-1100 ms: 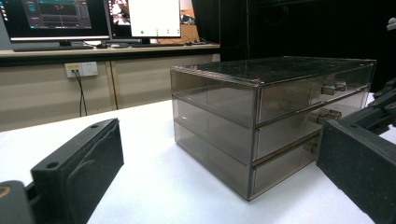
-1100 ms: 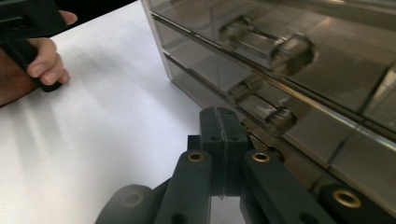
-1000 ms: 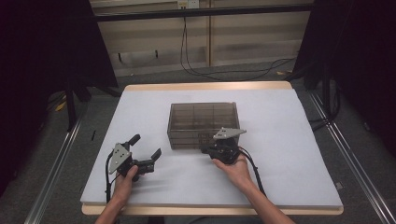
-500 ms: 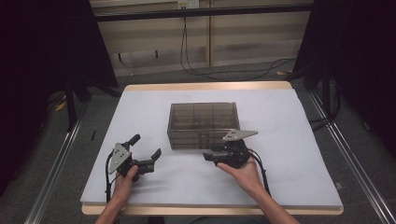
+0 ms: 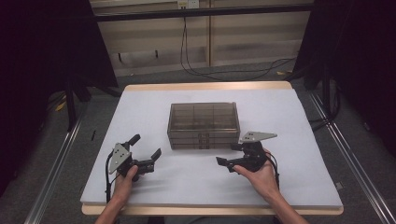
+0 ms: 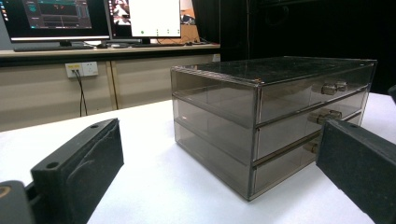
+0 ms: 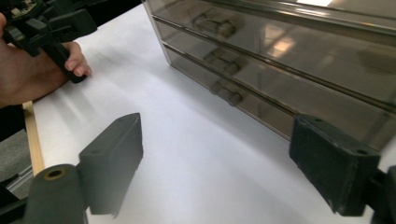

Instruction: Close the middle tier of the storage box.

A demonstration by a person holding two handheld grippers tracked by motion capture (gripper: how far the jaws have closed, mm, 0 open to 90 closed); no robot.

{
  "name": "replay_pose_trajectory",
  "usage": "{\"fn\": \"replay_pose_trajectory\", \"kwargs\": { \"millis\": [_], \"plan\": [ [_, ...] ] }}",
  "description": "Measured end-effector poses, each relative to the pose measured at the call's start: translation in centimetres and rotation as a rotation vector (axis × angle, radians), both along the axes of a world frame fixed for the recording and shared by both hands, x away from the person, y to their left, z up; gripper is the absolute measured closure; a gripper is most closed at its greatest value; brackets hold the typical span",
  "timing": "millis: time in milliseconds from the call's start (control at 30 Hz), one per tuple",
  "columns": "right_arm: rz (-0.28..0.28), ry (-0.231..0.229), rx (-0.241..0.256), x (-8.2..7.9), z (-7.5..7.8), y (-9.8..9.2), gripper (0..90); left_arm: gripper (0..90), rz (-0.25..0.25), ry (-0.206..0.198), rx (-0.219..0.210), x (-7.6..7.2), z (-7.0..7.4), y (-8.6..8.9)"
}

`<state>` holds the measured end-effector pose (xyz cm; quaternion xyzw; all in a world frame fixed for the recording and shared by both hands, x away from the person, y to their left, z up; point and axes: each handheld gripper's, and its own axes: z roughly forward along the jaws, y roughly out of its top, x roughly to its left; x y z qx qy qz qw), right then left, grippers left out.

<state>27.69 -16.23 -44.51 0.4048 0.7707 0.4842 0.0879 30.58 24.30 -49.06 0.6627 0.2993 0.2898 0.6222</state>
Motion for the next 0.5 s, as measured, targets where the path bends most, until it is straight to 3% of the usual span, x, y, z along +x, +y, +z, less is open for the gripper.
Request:
{"fn": "replay_pose_trajectory", "kwargs": {
  "millis": [333,500],
  "plan": [
    [-0.079,-0.028,-0.016,-1.3,0.8,-3.8,8.0,0.9,0.000,0.001,0.002,0.0,0.0,0.0],
    [-0.143,-0.034,0.015,-1.9,1.1,-6.3,5.0,0.8,0.001,0.000,0.001,0.0,0.0,0.0]
  ]
}}
